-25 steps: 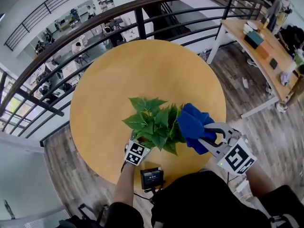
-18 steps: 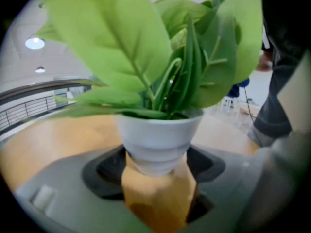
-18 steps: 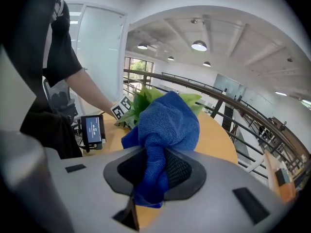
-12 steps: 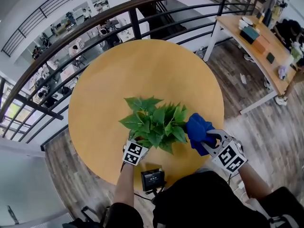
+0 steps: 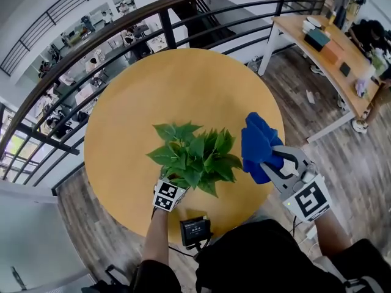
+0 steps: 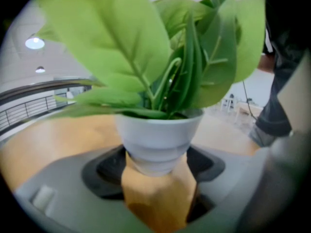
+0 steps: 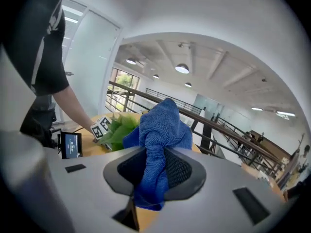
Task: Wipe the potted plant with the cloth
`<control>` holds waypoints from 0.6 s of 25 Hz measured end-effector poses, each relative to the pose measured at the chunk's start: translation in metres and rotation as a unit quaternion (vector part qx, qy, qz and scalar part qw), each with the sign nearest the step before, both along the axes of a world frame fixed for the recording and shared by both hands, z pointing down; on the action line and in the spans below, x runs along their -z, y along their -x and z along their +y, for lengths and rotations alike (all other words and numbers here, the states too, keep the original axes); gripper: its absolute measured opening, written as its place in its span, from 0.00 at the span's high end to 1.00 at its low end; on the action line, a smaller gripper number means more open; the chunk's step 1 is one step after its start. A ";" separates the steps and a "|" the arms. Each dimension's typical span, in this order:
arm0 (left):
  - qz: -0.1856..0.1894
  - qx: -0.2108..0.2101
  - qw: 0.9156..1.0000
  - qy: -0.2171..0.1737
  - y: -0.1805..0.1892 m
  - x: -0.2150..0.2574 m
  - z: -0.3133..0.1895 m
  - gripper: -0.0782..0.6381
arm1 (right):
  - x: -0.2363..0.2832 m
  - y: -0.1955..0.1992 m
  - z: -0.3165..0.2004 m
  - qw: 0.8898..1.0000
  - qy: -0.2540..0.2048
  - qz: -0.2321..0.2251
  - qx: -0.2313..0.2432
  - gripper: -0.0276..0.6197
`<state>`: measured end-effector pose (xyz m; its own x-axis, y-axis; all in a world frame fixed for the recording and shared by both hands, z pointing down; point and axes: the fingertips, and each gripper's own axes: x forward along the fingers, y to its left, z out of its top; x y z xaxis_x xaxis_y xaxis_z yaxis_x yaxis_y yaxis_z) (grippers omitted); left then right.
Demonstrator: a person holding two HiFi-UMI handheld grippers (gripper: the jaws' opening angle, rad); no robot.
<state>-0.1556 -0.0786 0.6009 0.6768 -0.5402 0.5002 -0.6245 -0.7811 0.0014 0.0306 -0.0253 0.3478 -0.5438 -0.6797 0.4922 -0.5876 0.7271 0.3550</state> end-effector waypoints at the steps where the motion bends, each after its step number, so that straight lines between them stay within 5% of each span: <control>1: 0.000 0.000 1.000 -0.001 0.000 0.001 0.000 0.36 | -0.001 0.012 0.002 1.000 0.001 0.008 0.014 0.80; 5: 0.003 0.001 1.000 -0.001 -0.001 0.002 0.000 0.36 | -0.062 0.030 0.000 0.997 0.036 0.052 0.033 0.80; 10: 0.003 -0.002 1.000 -0.002 -0.002 0.000 -0.003 0.36 | -0.151 -0.015 0.004 0.987 0.134 0.084 -0.019 0.80; 15: 0.001 -0.001 1.000 -0.004 -0.005 -0.003 -0.002 0.36 | -0.171 -0.057 0.021 0.981 0.152 0.106 -0.055 0.80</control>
<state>-0.1509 -0.0808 0.6037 0.6789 -0.5428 0.4945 -0.6234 -0.7819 -0.0024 0.0871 -0.0047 0.5183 -0.3390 -0.5320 0.7759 -0.6048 0.7550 0.2534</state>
